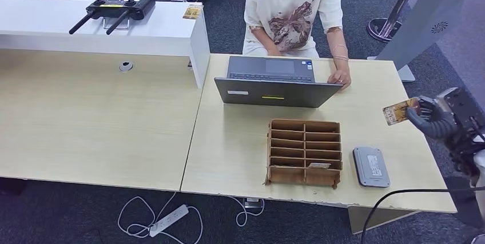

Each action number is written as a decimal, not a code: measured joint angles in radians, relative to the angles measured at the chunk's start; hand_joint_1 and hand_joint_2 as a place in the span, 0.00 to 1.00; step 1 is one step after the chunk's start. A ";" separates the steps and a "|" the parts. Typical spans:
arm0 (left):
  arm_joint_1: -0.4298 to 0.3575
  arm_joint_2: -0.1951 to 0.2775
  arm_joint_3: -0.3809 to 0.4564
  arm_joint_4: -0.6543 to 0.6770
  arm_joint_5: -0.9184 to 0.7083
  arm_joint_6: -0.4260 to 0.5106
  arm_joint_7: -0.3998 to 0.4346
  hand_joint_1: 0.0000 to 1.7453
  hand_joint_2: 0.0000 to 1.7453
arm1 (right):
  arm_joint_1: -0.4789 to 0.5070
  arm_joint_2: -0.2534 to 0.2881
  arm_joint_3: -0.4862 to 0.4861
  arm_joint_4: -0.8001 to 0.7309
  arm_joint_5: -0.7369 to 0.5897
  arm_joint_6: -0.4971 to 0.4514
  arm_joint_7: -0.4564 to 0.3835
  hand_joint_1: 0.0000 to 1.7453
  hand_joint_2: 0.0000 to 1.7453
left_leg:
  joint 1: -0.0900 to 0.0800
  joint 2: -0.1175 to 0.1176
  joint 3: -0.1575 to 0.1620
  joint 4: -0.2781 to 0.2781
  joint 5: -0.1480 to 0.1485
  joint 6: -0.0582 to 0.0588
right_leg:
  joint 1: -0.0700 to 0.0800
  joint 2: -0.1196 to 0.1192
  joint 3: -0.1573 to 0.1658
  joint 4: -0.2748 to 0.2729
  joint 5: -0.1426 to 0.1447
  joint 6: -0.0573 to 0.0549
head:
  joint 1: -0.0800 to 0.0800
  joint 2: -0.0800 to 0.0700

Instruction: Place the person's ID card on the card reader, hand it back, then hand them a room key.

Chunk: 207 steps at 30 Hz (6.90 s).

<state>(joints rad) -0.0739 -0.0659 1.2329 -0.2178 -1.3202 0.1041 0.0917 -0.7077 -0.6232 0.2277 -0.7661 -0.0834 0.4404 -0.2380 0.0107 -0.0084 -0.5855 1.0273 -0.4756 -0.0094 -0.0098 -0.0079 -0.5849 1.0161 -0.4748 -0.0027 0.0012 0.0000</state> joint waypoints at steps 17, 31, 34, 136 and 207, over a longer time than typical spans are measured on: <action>-0.009 -0.005 0.000 0.000 -0.015 -0.006 -0.013 0.00 1.00 | -0.447 0.232 0.220 -0.051 0.582 -0.475 0.127 1.00 1.00 | 0.001 0.002 0.001 0.000 0.002 -0.003 | 0.001 0.001 -0.002 0.003 0.001 -0.001 | 0.000 0.000; -0.010 0.000 0.000 0.000 -0.024 -0.023 -0.027 0.00 1.00 | -0.604 0.436 0.332 0.081 0.861 -0.512 0.178 1.00 1.00 | 0.001 0.001 0.001 0.000 0.003 -0.003 | 0.001 0.001 -0.002 0.003 0.001 -0.001 | 0.000 0.000; -0.010 0.002 0.000 0.000 -0.026 -0.026 -0.028 0.00 1.00 | -0.627 0.464 0.343 0.126 0.884 -0.514 0.183 1.00 1.00 | 0.001 0.001 0.001 0.000 0.003 -0.003 | 0.001 0.001 -0.002 0.003 0.001 -0.001 | 0.000 0.000; 0.008 -0.116 0.039 0.000 0.066 0.112 -0.006 0.00 1.00 | 0.316 0.355 -0.208 -0.627 -0.127 -0.524 -0.180 0.00 1.00 | 0.000 -0.003 0.000 0.000 -0.001 0.000 | 0.000 -0.002 -0.001 -0.001 -0.001 0.001 | 0.000 0.000; 0.006 -0.152 0.081 0.000 0.072 0.102 -0.014 0.00 1.00 | 1.032 0.591 -0.237 -1.206 1.048 -0.909 0.016 0.00 1.00 | 0.001 -0.001 0.002 -0.001 -0.003 -0.002 | 0.001 -0.001 0.000 -0.001 -0.005 -0.001 | 0.000 0.000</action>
<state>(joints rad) -0.0680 -0.2181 1.3138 -0.2178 -1.2481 0.2063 0.0780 0.3245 -0.0320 -0.0094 -1.9720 0.9642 -0.4686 -0.2217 0.0116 -0.0093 -0.5839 1.0260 -0.4784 -0.0113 -0.0088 -0.0089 -0.5849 1.0155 -0.4795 -0.0038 0.0015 0.0000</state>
